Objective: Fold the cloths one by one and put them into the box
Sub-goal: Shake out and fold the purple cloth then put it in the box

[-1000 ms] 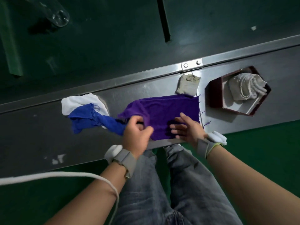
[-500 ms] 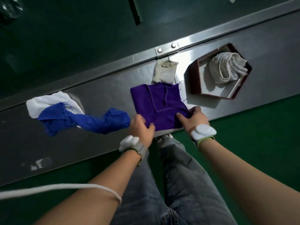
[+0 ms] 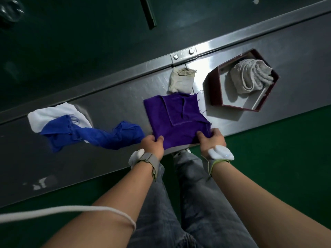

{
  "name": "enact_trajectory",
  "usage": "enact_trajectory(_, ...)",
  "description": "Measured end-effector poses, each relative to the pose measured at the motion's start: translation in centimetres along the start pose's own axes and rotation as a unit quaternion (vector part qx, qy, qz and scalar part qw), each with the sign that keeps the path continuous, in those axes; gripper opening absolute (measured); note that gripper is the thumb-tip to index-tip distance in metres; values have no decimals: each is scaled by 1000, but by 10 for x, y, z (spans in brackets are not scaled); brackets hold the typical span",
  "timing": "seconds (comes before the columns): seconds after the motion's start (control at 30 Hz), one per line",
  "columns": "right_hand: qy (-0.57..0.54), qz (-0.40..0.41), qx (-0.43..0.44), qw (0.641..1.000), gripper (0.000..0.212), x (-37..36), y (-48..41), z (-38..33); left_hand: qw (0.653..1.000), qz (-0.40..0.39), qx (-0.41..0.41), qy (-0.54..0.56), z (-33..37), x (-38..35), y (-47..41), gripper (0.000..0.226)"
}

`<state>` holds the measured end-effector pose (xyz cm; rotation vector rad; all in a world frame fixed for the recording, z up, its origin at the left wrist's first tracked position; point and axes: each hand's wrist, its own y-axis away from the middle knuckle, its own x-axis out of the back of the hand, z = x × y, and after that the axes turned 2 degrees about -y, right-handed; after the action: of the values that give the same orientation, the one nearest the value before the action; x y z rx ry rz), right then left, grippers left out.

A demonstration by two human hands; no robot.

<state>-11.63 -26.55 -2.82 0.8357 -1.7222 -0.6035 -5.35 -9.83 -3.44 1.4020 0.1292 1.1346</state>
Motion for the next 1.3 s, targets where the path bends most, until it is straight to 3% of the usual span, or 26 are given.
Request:
enact_trajectory(0.1,-103,19,-13,994,28,-3,11,-4,999,-14,-13,-34,-4,4,-3,30)
enact_trajectory(0.17,-225,9,-59,973,24,-7,20,-15,999,-13,-12,-39,-3,6,-3,14)
enact_trajectory(0.2,-301,-32,-82,949,22,-10,25,-19,999,-7,-6,-33,-3,7,-3,7)
enact_trajectory(0.27,-391,-161,-97,901,18,-15,35,-25,1000,5,2,-6,-4,11,1,23)
enact_trajectory(0.3,-390,-195,-97,895,19,-15,39,-25,1000,14,-15,-6,-4,13,4,34)
enact_trajectory(0.37,-377,-168,-120,903,19,-12,37,-18,987,53,-119,-92,-9,16,11,59)
enact_trajectory(0.47,-394,-134,-147,897,16,-5,31,-8,902,91,-296,-301,-12,11,19,87)
enact_trajectory(0.57,-411,-194,-166,875,9,-2,35,-7,867,100,-317,-371,-5,1,18,97)
enact_trajectory(0.63,-460,-244,-180,835,21,0,40,-9,858,96,-320,-390,-3,-4,17,95)
enact_trajectory(0.73,-489,-289,-189,801,29,4,44,-14,872,102,-329,-348,-5,-4,17,76)
enact_trajectory(0.9,-495,-276,-186,802,28,9,41,-10,914,113,-279,-273,-17,23,9,44)
enact_trajectory(0.93,-480,-257,-184,818,23,8,40,-9,911,119,-285,-275,-21,28,6,36)
enact_trajectory(1.0,-366,-151,-150,906,12,2,31,1,896,111,-290,-317,-28,34,2,26)
enact_trajectory(1.03,-275,-98,-114,950,21,-2,24,8,891,99,-284,-340,-30,35,0,23)
enact_trajectory(1.07,-184,-71,-81,977,26,-5,18,14,889,85,-275,-357,-32,35,-1,23)
enact_trajectory(1.13,-53,-55,-45,996,31,-11,15,20,897,54,-260,-354,-33,34,-2,31)
enact_trajectory(1.23,-23,-24,-41,999,40,-20,21,22,910,22,-258,-323,-34,33,0,57)
enact_trajectory(1.3,-13,-2,-27,1000,48,-27,24,20,936,31,-246,-250,-33,30,2,62)
